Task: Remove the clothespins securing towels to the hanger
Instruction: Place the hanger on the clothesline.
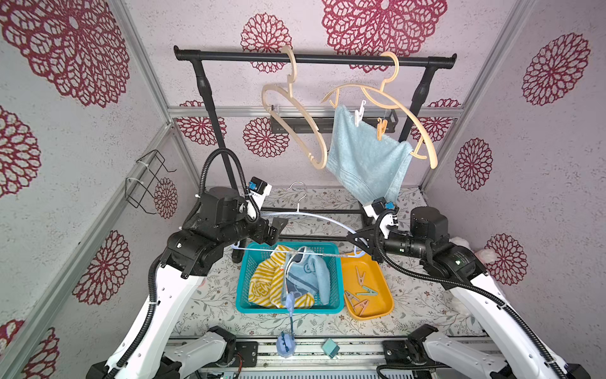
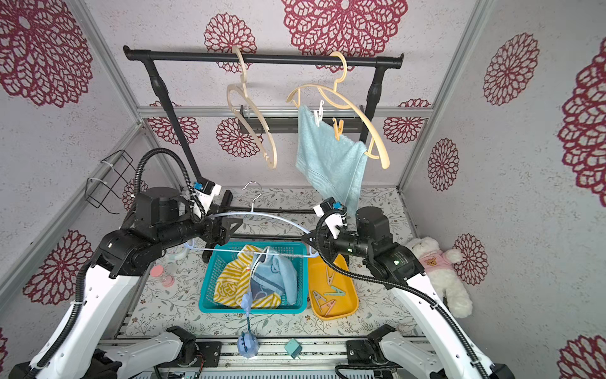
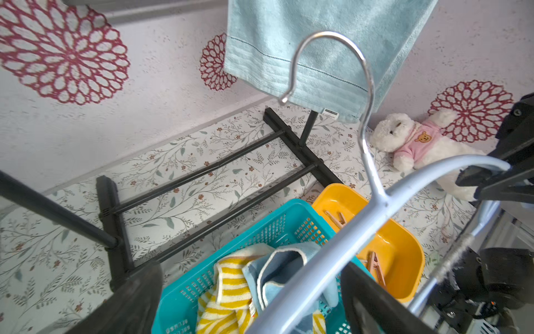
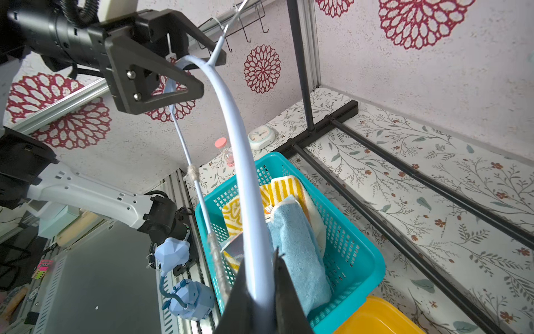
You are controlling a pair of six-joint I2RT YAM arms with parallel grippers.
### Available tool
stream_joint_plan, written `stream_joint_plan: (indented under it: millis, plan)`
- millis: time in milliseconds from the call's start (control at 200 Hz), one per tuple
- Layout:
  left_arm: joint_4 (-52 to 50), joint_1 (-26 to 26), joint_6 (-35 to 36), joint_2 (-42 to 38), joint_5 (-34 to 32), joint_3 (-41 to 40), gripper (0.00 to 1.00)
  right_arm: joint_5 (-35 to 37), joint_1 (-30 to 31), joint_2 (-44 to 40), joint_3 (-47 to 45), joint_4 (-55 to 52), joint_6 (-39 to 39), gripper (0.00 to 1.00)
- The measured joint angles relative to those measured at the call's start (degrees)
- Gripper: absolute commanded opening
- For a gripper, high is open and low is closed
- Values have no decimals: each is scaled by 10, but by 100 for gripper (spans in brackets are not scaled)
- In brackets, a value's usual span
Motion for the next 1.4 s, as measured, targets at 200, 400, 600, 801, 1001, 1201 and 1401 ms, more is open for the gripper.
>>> stream_joint_plan:
  millis: [200, 400, 600, 801, 1001, 1201, 1401]
  plan:
    - [-14, 8, -4, -26, -20, 25, 97, 112, -19, 1, -9, -7, 15, 0]
    - [-21, 20, -17, -13, -35, 26, 97, 138, -18, 0, -10, -21, 14, 0]
    - [-21, 21, -30, -5, -35, 26, 97, 196, -12, -26, -10, -56, 14, 0]
    - [-17, 21, -40, -12, -32, 26, 97, 278, 33, -54, 32, -101, 4, 0]
    - [-9, 21, -45, -13, -28, 24, 97, 385, 137, -12, 136, -125, -38, 0]
    - [-3, 21, -45, -13, -17, 22, 97, 463, 153, 32, 200, -145, -77, 0]
    - [2, 21, -45, -14, -15, 20, 97, 518, 156, 75, 263, -159, -107, 0]
